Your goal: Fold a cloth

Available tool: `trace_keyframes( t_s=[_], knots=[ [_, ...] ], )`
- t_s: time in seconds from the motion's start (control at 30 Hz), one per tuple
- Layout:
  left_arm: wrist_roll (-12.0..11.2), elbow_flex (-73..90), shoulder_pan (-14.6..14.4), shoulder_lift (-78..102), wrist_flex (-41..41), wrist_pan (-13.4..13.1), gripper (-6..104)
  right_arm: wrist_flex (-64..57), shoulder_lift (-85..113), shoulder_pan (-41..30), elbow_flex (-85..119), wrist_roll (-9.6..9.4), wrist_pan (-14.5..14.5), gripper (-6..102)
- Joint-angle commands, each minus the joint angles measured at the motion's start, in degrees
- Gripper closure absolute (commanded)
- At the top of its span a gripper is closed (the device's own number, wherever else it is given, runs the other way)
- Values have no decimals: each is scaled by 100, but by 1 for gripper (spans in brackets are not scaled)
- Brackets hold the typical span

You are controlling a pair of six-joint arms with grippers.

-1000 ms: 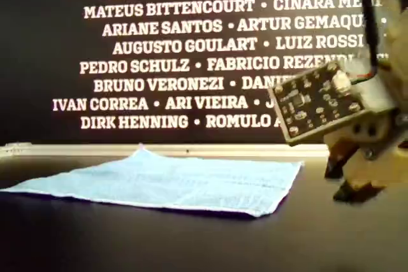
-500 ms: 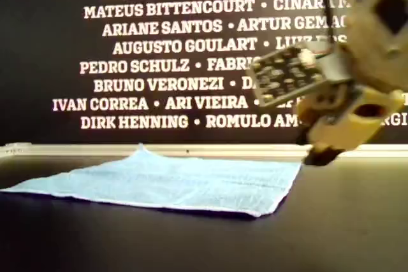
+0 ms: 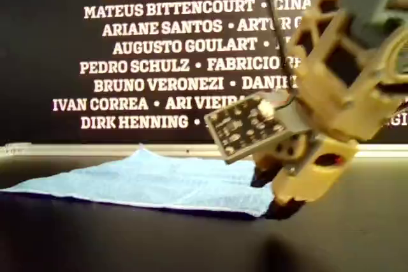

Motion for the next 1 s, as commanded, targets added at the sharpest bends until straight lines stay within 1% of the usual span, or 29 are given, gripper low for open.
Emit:
trace_keyframes(
  t_s=[0.0,0.2,0.43,0.73,0.97],
  knots=[
    [26,-501,-70,-193,-79,-35,26,-281,-325,-9,-791,35,9,28],
    [26,-1178,-62,-1011,-79,-35,26,-272,-1239,0,-1679,44,9,29],
    [35,-1679,-62,-1468,-79,-44,26,-264,-1327,9,-1872,44,9,29],
    [35,-1925,-62,-1731,-79,-44,26,-272,-1354,-18,-2039,44,9,29],
    [35,-2057,-62,-1890,-70,-44,27,-202,-1740,-9,-2417,44,9,30]
  ],
)
